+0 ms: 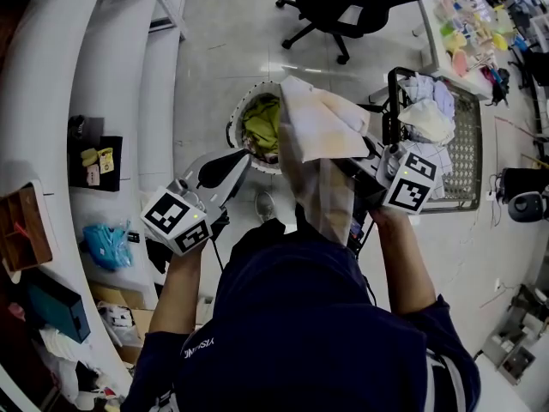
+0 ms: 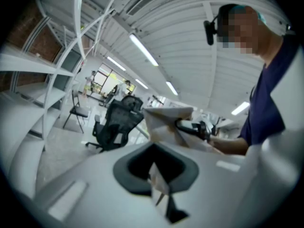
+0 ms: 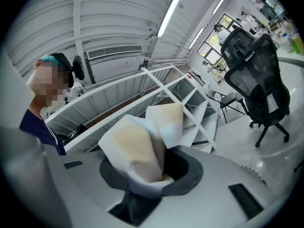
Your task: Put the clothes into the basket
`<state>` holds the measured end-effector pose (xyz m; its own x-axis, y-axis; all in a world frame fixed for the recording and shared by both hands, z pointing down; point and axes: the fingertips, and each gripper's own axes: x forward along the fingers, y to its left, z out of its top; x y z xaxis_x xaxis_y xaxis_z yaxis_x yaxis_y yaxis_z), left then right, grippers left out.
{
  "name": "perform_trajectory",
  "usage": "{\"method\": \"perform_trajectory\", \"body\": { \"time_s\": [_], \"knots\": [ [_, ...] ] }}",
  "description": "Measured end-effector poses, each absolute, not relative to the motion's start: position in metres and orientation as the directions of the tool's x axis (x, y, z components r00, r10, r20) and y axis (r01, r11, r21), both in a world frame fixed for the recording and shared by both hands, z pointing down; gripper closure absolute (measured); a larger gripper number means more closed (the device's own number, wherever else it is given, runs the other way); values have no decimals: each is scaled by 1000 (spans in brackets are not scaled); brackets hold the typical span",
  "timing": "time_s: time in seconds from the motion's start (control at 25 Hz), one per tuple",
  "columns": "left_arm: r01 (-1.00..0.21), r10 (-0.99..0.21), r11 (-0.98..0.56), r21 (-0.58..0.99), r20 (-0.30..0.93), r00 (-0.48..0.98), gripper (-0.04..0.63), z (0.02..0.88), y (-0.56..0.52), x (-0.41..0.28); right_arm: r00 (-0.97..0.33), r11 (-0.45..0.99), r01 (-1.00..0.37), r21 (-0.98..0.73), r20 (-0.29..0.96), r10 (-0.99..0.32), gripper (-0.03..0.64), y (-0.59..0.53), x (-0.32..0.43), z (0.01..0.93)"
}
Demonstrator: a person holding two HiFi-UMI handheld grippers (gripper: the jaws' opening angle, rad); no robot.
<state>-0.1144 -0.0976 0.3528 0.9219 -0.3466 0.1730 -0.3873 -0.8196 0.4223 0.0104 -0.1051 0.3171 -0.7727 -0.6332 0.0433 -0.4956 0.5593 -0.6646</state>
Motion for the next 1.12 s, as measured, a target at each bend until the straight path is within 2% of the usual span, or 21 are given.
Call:
{"method": "perform_trajectory", "body": {
  "time_s": [0.6,1.12],
  "knots": [
    [-529,-452,-748,400,276,848,592,373,-120,-87,-827,502,-441,-744,121,-548,500,-166,27,401],
    [-589,-480,-713,381,348,805,592,387,-132,-60,-792,396,-559,-729,326,-517,499,-209,36,511]
  ]
}}
